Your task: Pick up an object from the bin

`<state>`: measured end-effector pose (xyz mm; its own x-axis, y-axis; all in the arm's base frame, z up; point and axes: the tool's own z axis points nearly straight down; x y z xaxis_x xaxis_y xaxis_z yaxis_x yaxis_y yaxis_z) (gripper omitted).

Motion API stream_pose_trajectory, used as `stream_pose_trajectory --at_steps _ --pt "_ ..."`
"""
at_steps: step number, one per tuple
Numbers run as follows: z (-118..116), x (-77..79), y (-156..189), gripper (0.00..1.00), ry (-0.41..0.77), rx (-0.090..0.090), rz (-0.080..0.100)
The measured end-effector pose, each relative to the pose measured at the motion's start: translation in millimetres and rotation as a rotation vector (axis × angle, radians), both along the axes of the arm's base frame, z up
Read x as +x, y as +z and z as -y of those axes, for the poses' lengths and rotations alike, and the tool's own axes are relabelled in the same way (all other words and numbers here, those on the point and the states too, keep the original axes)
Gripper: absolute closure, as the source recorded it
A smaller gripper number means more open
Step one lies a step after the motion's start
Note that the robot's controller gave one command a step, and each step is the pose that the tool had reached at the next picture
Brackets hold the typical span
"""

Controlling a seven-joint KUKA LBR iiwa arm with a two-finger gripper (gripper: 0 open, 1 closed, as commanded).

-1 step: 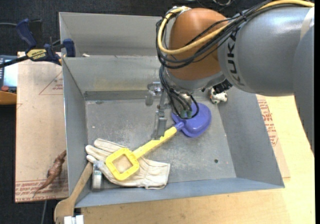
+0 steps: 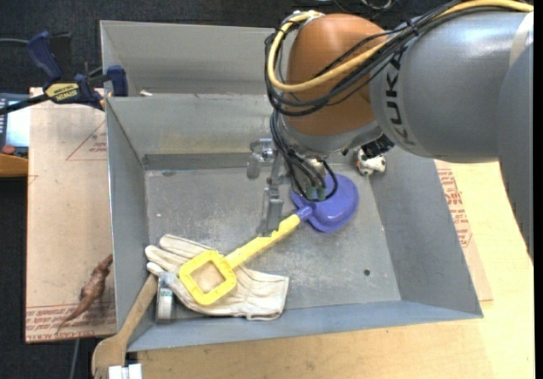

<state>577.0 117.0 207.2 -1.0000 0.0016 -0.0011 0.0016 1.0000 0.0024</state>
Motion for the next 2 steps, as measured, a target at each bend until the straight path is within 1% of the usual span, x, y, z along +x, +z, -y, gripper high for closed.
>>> stream_pose_trajectory --at_steps 1,2 --pt "94.5 -15.3 -27.0 0.00 0.124 -0.001 0.003" --pt "4.7 -92.3 -67.3 0.00 0.132 0.003 0.003"
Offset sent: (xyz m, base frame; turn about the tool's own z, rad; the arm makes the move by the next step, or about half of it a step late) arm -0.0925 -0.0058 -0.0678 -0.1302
